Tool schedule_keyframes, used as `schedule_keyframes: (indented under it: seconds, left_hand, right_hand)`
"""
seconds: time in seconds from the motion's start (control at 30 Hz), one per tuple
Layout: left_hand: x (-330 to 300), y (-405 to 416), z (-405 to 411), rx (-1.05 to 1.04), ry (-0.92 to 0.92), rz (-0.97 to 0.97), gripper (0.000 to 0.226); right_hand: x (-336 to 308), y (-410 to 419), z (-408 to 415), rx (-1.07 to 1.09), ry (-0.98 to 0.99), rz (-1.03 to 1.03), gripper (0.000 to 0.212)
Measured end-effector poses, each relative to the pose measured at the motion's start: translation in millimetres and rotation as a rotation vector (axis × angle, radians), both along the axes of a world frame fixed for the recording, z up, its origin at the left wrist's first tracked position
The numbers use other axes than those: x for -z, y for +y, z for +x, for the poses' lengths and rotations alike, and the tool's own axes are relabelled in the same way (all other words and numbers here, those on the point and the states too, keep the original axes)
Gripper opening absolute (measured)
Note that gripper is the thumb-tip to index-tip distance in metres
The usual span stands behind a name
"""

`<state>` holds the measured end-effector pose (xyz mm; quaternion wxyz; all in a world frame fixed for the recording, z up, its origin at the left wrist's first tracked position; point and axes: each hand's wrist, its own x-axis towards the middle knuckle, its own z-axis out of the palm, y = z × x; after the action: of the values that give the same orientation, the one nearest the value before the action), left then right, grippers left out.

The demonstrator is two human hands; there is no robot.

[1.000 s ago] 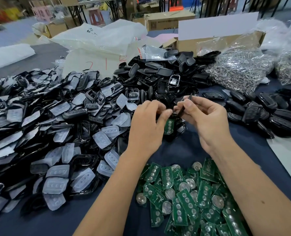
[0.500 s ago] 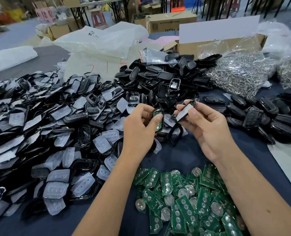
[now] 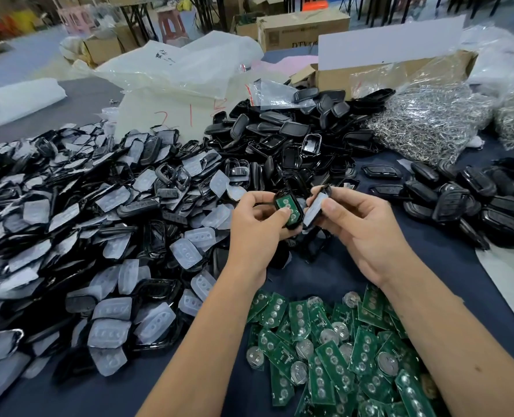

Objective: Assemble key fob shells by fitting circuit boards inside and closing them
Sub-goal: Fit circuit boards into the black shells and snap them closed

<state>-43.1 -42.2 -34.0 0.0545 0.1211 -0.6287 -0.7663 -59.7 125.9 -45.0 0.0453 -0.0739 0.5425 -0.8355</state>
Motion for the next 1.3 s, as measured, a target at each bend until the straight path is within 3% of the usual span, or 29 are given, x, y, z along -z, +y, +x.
schedule_keyframes:
  seconds: [0.37, 0.57, 0.63, 0.87, 1.3]
  left_hand:
    - [1.6, -4.4, -0.8, -0.003, 0.032, -0.074, 0.022]
    - [1.4, -1.7, 3.6, 0.022, 0.241, -0.511, 0.016]
    - [0.2, 2.5, 6.5, 0.033, 0.271, -0.595, 0.018]
    - [-2.1, 2.8, 9.1, 0.084, 0.407, -0.863, 0.023]
    - [-2.2, -0.1, 6.8, 0.125, 0.323, -0.900, 0.028]
  right_hand:
    - [3.5, -2.7, -3.8, 0.035, -0.040, 0.029, 0.035]
    - [6.2, -6.4, -3.1, 0.120, -0.013, 0.173, 0.026]
    - [7.6, -6.9, -2.8, 0.144, -0.004, 0.215, 0.014]
    - [6.7, -10.1, -1.8, 0.188, 0.013, 0.263, 0.018]
    - [10.2, -9.1, -1.4, 0.322, 0.094, 0.534, 0.035]
